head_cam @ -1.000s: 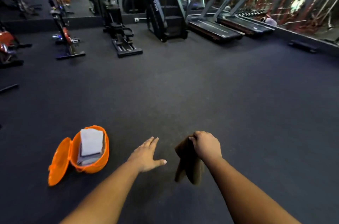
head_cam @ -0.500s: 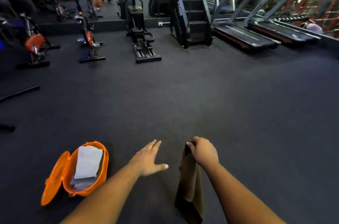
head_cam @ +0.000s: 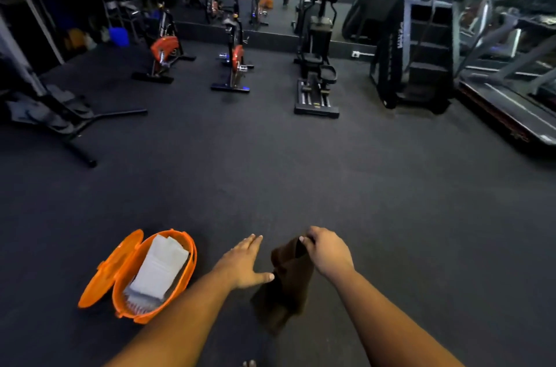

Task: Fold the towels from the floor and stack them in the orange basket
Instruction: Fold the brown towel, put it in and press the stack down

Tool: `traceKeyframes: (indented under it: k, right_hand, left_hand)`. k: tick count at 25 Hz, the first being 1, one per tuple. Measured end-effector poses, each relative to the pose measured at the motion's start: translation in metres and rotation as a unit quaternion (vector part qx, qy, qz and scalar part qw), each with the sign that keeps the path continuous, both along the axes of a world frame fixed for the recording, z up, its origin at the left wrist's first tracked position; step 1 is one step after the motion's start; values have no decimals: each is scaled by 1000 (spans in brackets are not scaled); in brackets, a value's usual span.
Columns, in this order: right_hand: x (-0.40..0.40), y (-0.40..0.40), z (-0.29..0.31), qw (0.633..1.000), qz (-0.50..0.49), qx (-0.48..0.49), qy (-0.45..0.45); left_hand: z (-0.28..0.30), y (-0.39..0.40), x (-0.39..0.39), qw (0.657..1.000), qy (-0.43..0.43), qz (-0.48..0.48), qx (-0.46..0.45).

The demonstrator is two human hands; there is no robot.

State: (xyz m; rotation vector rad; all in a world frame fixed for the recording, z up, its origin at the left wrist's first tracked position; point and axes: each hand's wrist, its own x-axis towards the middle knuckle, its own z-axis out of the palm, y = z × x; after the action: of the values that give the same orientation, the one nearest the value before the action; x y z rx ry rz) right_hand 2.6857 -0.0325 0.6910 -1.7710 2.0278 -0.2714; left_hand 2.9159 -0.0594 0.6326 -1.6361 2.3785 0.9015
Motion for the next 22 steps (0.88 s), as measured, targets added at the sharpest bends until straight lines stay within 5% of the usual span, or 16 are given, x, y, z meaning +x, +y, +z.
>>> traceKeyframes:
  k: [12,22]
  right_hand:
    - [23,-216,-8,962,271,-29,14]
    - [32,-283,-10,852,519,-67,6]
  left_hand:
    - [16,-116,7,978,-22,209,-17]
    - [27,-39,-38,846,-45,531,8]
